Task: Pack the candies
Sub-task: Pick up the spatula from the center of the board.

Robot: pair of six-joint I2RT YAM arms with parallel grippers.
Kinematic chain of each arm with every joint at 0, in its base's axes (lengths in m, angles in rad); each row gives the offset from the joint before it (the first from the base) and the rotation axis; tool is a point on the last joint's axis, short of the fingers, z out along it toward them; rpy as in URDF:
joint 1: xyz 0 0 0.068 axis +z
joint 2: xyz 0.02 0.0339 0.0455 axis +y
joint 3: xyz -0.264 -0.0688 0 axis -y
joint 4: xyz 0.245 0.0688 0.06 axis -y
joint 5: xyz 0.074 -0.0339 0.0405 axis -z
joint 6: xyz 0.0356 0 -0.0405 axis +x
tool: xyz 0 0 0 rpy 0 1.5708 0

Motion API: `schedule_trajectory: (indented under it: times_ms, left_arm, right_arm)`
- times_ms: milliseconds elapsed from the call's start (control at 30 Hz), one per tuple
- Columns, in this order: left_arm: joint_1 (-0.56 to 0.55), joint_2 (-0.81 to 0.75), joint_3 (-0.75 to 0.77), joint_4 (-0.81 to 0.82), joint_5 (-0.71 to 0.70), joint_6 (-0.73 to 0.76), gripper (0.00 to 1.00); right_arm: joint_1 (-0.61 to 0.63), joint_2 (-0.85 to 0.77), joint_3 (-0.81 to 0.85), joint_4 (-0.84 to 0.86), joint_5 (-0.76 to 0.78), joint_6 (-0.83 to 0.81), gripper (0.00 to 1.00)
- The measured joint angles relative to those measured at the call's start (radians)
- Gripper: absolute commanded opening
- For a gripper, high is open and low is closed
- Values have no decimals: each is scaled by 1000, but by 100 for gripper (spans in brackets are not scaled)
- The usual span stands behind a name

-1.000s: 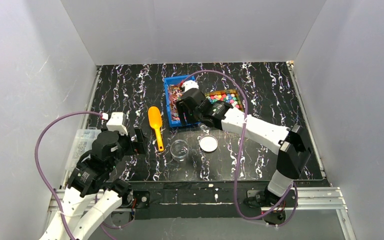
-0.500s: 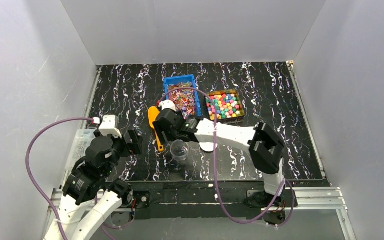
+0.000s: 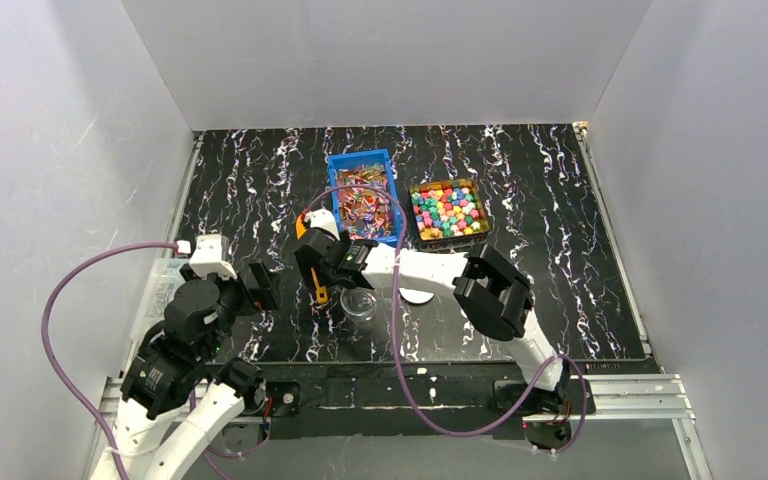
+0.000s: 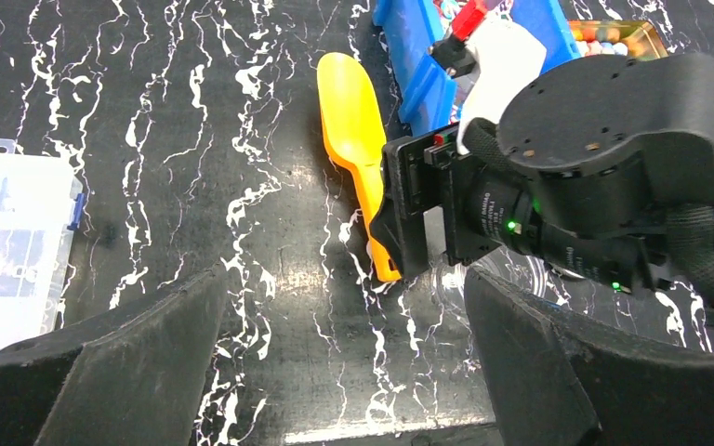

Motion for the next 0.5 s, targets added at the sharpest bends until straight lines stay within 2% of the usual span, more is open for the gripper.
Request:
schedule_trajectory:
  times_ms: [500]
  left_arm:
    - [0, -10, 0, -1, -7, 0, 99]
  right_arm:
    - [1, 125, 97, 40, 51, 43, 65]
